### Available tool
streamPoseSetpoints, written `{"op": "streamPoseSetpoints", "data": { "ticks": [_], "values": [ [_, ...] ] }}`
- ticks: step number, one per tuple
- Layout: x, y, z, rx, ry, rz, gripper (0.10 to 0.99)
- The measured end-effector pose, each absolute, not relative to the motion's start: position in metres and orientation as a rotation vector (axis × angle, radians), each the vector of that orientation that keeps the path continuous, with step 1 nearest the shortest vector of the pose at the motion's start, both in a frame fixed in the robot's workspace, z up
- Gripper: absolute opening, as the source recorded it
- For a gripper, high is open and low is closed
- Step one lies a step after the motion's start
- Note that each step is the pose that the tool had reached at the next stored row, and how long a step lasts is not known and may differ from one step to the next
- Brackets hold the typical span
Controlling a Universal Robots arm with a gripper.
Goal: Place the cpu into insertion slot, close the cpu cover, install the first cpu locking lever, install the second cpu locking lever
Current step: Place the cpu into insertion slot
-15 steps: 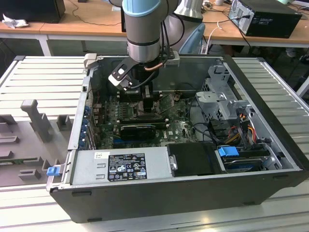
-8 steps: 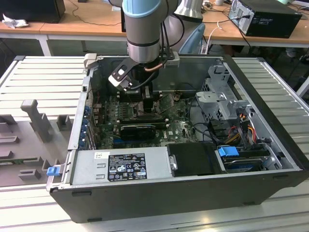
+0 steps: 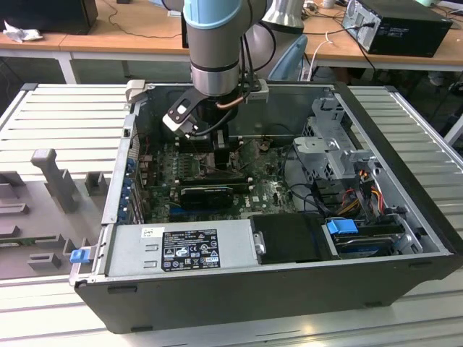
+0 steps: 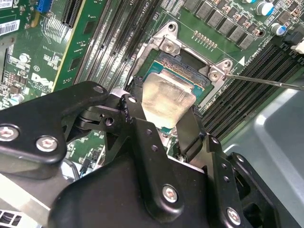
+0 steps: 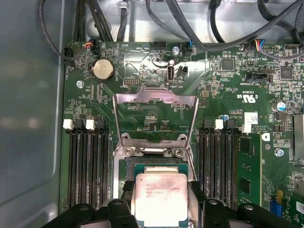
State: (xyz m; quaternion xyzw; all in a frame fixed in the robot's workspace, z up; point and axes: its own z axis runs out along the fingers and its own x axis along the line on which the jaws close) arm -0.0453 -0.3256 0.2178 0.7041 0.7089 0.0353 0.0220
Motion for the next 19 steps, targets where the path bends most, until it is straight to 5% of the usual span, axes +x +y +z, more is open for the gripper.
{"op": "streamPoseSetpoints", "data": {
  "ticks": [19],
  "values": [
    [-0.046, -0.323, 0.204, 2.187, 2.191, 0.109, 0.529]
  ]
}}
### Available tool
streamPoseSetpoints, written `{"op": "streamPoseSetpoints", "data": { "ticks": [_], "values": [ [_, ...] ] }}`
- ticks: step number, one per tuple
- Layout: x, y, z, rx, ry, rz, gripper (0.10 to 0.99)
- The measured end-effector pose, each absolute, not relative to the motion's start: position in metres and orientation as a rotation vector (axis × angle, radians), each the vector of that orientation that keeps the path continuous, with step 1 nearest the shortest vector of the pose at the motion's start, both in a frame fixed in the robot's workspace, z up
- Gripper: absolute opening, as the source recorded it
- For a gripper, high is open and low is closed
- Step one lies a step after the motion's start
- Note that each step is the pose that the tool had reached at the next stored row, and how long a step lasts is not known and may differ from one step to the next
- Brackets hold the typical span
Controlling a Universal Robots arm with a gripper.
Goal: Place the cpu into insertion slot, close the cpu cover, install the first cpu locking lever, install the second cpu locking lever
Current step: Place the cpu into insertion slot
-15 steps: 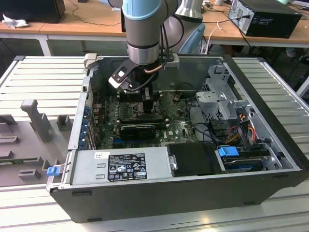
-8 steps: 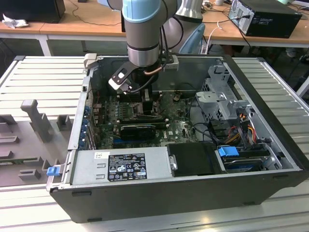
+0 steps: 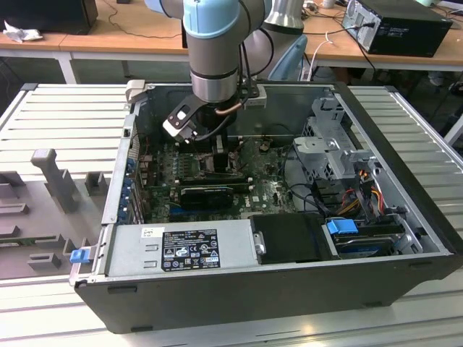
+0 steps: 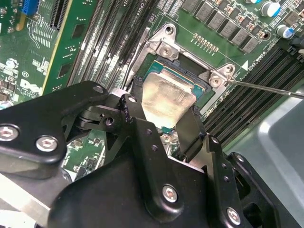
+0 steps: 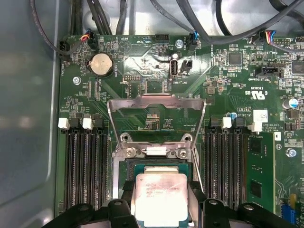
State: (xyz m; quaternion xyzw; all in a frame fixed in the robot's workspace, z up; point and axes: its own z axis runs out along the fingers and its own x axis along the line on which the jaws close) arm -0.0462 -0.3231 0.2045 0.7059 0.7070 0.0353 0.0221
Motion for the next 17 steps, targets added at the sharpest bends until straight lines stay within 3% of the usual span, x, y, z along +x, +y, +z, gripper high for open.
{"op": "streamPoseSetpoints", "data": {
  "ticks": [17],
  "values": [
    [-0.0461, -0.3207, 0.2002, 2.187, 2.191, 0.109, 0.529]
  ]
}}
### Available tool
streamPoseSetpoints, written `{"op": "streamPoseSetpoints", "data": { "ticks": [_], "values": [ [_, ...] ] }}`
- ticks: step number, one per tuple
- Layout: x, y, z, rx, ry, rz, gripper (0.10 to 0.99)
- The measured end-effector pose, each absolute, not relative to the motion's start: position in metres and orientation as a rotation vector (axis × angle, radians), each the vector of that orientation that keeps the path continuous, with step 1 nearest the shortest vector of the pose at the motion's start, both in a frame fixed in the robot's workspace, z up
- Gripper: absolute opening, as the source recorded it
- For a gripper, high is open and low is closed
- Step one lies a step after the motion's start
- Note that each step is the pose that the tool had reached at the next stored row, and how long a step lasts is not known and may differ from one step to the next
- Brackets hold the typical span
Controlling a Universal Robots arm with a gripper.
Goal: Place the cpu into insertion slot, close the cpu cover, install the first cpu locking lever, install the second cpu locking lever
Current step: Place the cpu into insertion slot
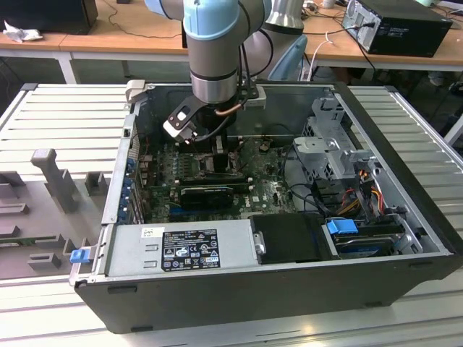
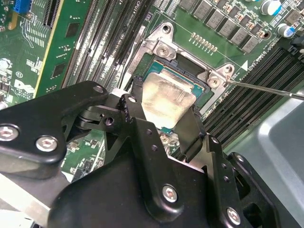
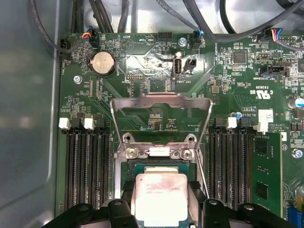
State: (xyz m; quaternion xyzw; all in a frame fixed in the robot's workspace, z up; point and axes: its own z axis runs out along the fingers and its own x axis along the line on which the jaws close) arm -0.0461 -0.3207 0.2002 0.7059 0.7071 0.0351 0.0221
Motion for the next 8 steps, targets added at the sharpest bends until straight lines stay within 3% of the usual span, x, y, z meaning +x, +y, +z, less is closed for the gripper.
{"op": "streamPoseSetpoints", "data": {
  "ticks": [8],
  "values": [
    [-0.0460, -0.3205, 0.1994, 2.187, 2.191, 0.110, 0.529]
  ]
}}
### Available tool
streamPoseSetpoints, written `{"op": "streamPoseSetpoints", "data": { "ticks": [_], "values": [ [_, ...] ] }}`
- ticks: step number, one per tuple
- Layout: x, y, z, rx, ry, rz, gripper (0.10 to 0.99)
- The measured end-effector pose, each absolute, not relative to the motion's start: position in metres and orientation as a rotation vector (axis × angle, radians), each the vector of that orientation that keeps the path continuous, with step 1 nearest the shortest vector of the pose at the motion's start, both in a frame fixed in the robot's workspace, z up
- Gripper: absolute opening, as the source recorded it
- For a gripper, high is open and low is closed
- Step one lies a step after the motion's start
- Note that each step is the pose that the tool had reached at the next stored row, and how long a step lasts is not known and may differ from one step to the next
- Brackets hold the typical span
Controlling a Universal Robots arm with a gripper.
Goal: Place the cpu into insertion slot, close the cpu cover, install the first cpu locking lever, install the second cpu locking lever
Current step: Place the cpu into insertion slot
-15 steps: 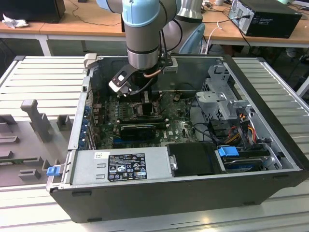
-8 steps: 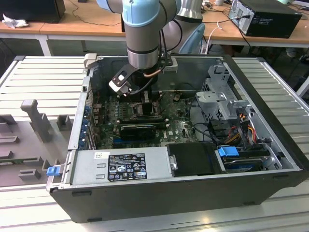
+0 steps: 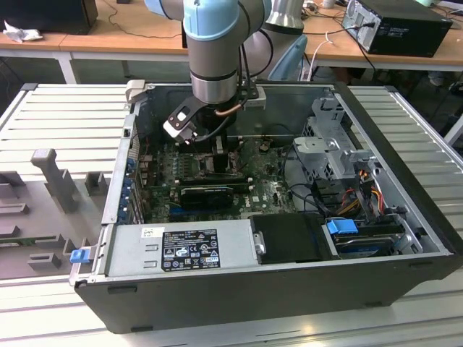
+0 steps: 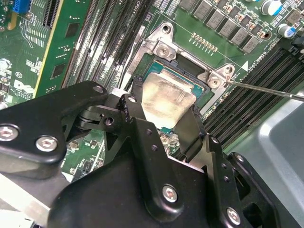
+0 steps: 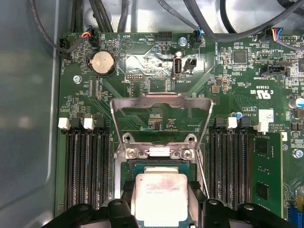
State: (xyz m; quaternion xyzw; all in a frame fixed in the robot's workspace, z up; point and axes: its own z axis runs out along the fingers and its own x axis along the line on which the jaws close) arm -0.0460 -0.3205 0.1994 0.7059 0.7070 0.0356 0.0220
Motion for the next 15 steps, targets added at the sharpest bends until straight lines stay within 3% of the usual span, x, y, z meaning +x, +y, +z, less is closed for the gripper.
{"op": "streamPoseSetpoints", "data": {
  "ticks": [2, 15],
  "values": [
    [-0.0460, -0.3205, 0.1992, 2.187, 2.191, 0.110, 0.604],
    [-0.0461, -0.3206, 0.2081, 2.187, 2.191, 0.109, 0.604]
  ]
}}
